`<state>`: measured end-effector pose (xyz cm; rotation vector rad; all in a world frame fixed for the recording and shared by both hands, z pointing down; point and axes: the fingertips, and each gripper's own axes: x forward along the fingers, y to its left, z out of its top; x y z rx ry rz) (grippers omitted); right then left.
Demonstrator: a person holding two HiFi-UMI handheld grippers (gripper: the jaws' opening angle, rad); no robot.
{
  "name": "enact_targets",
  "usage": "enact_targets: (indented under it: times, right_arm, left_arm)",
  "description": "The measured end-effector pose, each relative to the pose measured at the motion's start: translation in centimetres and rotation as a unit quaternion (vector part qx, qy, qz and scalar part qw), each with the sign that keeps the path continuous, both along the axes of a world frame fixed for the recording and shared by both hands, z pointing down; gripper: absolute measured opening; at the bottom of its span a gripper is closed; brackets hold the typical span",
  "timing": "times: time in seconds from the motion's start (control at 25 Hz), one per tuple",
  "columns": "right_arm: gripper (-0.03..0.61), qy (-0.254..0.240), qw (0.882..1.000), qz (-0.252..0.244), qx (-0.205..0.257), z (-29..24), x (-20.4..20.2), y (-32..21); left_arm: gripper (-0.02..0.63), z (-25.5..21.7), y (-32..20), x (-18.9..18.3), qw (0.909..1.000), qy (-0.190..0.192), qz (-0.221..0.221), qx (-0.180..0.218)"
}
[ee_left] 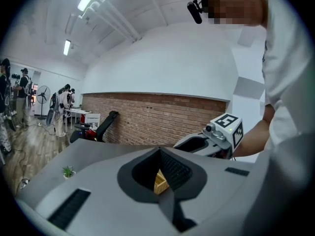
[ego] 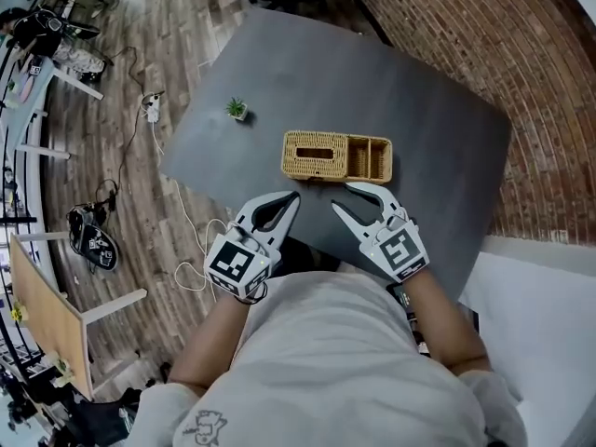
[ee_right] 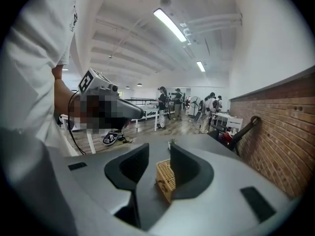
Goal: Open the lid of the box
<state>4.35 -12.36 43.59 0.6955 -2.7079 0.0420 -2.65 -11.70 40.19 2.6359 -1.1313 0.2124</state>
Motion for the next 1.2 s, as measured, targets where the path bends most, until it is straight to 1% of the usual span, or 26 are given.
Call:
enact_targets:
  times: [0.28, 0.44, 0.56, 0.68, 0.8, 0.88, 0.96, 1.2]
  right_arm:
    - [0.143, 0.065, 0.997, -0.02, -0.019, 5.1, -1.4, -2.4]
    - [0.143, 0.102, 0.994, -0.024, -0.04, 8.6, -2.0, -3.9]
    - [0.143, 0.122, 0.991, -0.032, -0.048, 10.5, -2.6, -4.6]
    - [0.143, 0.15, 0.986, -0.045, -0.051, 12.4, -3.1, -4.9]
    - [0.143, 0.179, 0.981, -0.061, -0.047, 14.2, -3.2, -5.4]
    - [0.143, 0.194, 0.977, -0.069, -0.047, 15.4, -3.2, -5.3]
    - [0.143, 0.205, 0.975, -0.073, -0.049, 16.4, -3.5, -5.4]
    - [0.143, 0.246, 0.964, -0.098, -0.04, 18.8, -4.3, -5.8]
  left_arm:
    - [0.011, 2.7, -2.6, -2.0, 0.9997, -0.004, 0.0, -0.024]
    - [0.011, 4.2, -3.9, -2.9, 0.9992, -0.021, 0.017, -0.028]
    - [0.011, 5.3, -4.9, -3.4, 0.9986, -0.026, 0.029, -0.037]
    - [0.011, 6.7, -5.6, -3.7, 0.9976, -0.031, 0.039, -0.048]
    - [0.011, 8.2, -6.4, -3.8, 0.9966, -0.021, 0.044, -0.066]
    - [0.011, 9.4, -6.4, -3.8, 0.9953, -0.02, 0.056, -0.077]
    - [0.011, 10.5, -6.6, -4.0, 0.9942, -0.026, 0.065, -0.082]
    - [0.011, 12.3, -8.0, -4.9, 0.9922, -0.03, 0.073, -0.097]
